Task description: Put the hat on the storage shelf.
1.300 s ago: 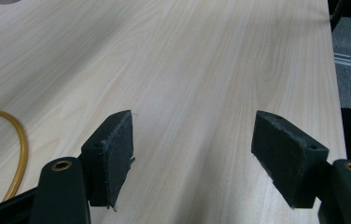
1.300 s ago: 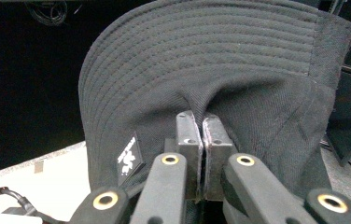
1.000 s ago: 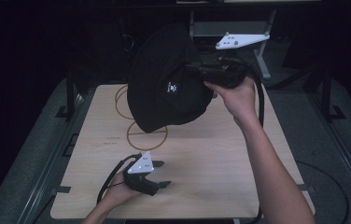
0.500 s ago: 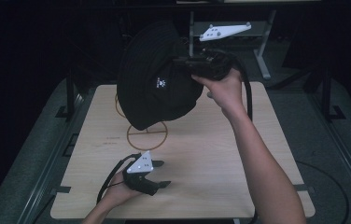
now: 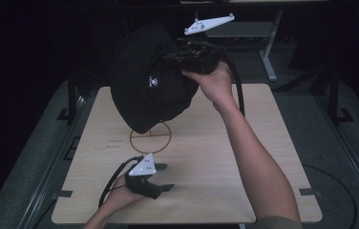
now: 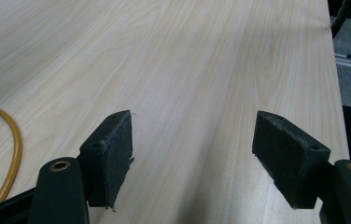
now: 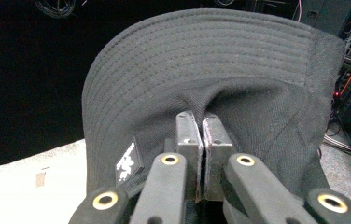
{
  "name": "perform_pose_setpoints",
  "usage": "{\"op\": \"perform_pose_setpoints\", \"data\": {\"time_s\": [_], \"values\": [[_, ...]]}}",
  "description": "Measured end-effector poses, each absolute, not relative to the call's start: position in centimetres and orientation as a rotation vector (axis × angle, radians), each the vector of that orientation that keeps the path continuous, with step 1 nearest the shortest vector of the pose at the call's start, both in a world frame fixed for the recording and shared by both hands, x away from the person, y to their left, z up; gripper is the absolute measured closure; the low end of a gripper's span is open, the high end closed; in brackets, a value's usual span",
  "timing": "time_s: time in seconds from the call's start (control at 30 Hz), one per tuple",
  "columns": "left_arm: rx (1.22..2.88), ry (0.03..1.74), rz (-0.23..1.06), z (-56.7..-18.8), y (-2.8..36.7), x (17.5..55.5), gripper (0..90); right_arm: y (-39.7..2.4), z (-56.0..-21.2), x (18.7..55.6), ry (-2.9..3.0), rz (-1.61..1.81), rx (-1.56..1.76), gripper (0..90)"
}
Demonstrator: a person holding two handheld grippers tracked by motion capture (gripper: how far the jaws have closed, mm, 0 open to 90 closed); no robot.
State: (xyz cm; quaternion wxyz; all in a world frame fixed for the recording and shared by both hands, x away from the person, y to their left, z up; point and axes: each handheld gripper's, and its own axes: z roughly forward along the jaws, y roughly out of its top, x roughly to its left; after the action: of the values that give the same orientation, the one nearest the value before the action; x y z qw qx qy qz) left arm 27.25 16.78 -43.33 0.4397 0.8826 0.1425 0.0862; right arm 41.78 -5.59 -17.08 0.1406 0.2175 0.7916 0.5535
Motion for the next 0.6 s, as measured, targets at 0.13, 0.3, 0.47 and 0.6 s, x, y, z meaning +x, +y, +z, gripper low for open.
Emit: {"op": "perform_pose_setpoints", "data": {"time_s": [0.13, 0.3, 0.47, 0.6], "values": [[2.201, 0.344, 0.215, -43.4, 16.7, 27.2, 28.4, -4.8, -16.9, 42.3, 2.298, 1.595, 0.624, 87.9], [2.199, 0.342, 0.207, -43.4, 16.5, 27.2, 28.4, -3.9, -16.7, 43.0, 2.315, 1.574, 0.618, 87.9], [2.202, 0.341, 0.205, -43.5, 16.5, 27.2, 28.4, -3.2, -16.5, 43.7, 2.322, 1.569, 0.622, 87.8], [2.201, 0.343, 0.203, -43.5, 16.5, 27.2, 28.4, -2.6, -16.6, 44.1, 2.325, 1.582, 0.637, 87.8]]}}
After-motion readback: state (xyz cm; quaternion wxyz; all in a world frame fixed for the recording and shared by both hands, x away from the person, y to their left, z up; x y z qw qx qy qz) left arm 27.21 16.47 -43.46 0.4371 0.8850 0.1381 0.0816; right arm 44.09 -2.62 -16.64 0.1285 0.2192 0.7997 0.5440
